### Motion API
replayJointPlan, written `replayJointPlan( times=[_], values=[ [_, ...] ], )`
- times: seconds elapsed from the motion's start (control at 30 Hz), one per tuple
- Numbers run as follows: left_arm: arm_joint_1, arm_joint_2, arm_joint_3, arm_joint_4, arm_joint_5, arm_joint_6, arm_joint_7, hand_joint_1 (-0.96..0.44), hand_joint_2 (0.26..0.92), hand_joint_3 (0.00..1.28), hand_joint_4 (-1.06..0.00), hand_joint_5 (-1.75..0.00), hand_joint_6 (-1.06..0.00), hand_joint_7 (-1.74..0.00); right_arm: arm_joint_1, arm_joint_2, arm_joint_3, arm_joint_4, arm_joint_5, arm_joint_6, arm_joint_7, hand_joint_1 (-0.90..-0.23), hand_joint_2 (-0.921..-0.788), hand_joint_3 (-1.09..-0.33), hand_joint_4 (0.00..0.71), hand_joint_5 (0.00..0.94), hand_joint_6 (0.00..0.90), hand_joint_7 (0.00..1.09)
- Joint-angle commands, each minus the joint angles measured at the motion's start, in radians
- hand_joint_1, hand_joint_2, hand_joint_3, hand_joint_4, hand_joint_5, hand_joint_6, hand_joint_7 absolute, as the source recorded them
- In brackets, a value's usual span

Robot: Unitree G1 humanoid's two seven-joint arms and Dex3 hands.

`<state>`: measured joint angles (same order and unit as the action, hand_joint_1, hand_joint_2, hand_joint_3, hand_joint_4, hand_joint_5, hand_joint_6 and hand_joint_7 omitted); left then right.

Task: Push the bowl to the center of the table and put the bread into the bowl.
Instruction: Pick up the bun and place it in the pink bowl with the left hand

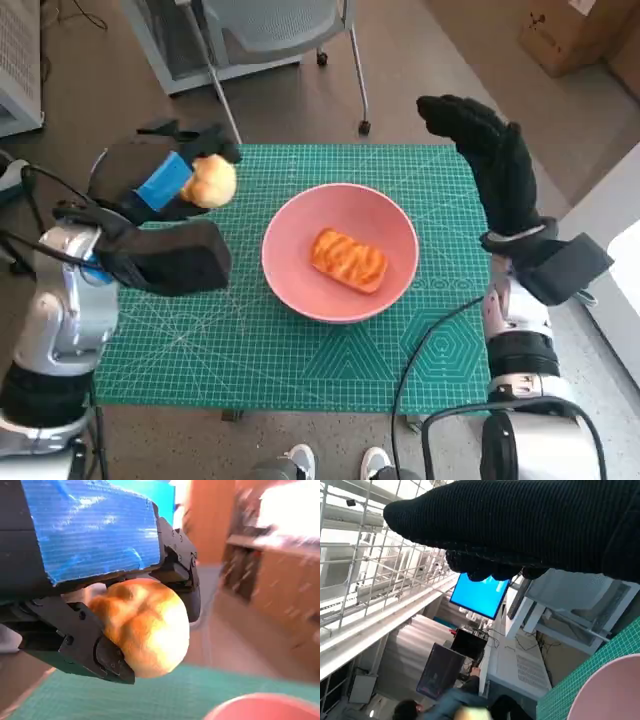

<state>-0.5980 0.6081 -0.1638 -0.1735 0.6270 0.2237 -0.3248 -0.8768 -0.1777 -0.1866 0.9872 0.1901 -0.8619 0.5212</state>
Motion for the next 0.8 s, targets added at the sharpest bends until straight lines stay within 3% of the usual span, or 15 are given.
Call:
replayJointPlan(
  times=[0.03, 0.27, 0.5, 0.8],
  values=[
    [-0.032, -0.064, -0.053, -0.071, 0.018, 0.000, -0.019, 0.00, 0.905, 0.01, -0.82, -0.96, -0.69, -1.16, 0.019, 0.008, 0.009, 0.018, -0.011, 0.002, -0.007, -0.614, -0.921, -0.592, 0.159, 0.000, 0.341, 0.00],
    [-0.047, -0.156, -0.120, -0.026, -0.008, -0.068, -0.005, 0.00, 0.917, 0.01, -0.77, -0.99, -0.69, -1.18, 0.027, 0.008, 0.015, 0.008, -0.010, 0.003, -0.006, -0.617, -0.921, -0.594, 0.156, 0.000, 0.341, 0.00],
    [-0.059, -0.214, -0.155, 0.092, -0.017, -0.157, 0.027, 0.00, 0.917, 0.01, -0.80, -1.06, -0.65, -1.12, 0.032, 0.000, 0.016, 0.003, -0.006, 0.005, -0.006, -0.619, -0.921, -0.594, 0.159, 0.002, 0.339, 0.00],
    [-0.068, -0.268, -0.173, 0.196, -0.018, -0.174, 0.022, 0.00, 0.920, 0.02, -0.80, -1.04, -0.64, -1.16, 0.051, -0.005, 0.011, -0.026, 0.008, 0.012, 0.000, -0.599, -0.921, -0.595, 0.165, 0.004, 0.339, 0.00]
  ],
)
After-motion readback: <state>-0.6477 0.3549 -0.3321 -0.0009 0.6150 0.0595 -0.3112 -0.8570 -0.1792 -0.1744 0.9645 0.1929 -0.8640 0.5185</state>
